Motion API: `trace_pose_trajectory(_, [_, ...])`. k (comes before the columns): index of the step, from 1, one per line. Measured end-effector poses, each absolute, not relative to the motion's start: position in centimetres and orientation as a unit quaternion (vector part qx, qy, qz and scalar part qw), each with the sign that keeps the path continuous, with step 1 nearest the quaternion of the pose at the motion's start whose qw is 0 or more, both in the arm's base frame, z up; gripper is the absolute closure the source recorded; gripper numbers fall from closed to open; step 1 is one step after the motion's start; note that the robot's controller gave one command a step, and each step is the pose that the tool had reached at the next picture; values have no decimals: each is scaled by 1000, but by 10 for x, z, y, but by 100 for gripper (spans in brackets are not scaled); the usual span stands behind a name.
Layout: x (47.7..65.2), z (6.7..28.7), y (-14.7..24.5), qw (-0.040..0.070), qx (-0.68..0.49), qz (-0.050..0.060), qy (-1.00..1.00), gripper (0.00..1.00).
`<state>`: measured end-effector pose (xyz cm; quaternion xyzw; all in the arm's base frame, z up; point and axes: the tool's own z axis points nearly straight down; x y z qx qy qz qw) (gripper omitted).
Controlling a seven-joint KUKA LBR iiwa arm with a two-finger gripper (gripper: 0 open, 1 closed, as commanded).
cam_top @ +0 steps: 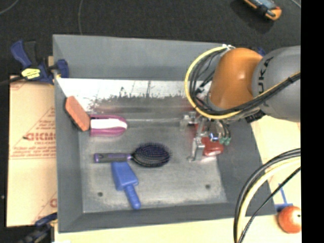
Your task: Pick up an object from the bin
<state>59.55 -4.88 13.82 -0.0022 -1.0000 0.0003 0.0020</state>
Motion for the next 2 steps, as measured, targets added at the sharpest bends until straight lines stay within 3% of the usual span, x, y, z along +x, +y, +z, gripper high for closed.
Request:
trace_pose_trajectory(1, [598,143,-49,-2,-1,1,-1000,0])
trace_pose_trajectory(2, [618,72,23,-2,20,0,-1000,0])
